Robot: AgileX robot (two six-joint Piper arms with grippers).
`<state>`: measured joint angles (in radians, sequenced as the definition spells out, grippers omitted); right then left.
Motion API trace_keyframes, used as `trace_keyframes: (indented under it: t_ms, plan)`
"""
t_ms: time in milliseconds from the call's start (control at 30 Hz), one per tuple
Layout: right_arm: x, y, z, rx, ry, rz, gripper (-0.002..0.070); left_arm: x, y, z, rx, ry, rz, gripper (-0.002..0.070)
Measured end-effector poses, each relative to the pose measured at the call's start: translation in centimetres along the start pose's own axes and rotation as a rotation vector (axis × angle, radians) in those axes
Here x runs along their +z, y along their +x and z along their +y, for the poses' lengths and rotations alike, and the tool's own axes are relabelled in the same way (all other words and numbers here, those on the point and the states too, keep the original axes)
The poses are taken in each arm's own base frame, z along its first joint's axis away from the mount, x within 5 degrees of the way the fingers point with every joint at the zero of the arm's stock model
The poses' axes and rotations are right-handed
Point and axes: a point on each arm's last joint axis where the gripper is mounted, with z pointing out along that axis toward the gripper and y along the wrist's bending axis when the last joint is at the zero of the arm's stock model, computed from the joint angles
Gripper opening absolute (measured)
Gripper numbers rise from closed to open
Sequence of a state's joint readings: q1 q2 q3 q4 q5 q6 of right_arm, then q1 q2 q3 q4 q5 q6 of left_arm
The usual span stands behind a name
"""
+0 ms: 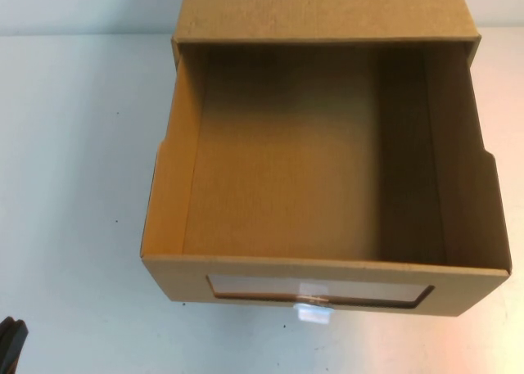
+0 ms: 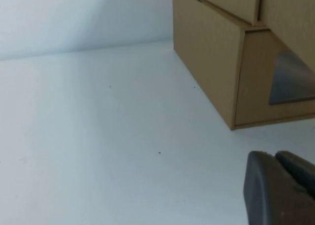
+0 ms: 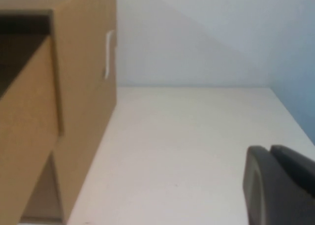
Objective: Open the shoe box
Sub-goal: 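Pull the top drawer of the cardboard box fully open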
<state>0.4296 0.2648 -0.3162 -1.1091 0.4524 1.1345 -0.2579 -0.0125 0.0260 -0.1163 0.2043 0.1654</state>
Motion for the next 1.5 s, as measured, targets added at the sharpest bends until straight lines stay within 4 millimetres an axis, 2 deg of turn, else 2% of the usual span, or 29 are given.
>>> trace_keyframes:
  t_ms: [133, 500, 900, 1500]
  plan:
    - [0.0, 0.3, -0.6, 0.006, 0.069, 0.036, -0.0013, 0.0, 0.0, 0.0, 0.000, -0.001, -0.004, -0.0005]
    - [-0.1, 0.5, -1.0, 0.010, 0.108, 0.058, -0.0013, 0.0, 0.0, 0.0, -0.008, 0.001, -0.002, -0.0005]
    - [0.1, 1.3, -0.9, -0.001, 0.098, 0.074, -0.0013, 0.0, 0.0, 0.0, -0.008, 0.001, 0.000, -0.0005]
    - [0.1, 1.3, -0.8, -0.001, 0.093, 0.072, -0.0013, 0.0, 0.0, 0.0, -0.008, 0.001, 0.000, -0.0005]
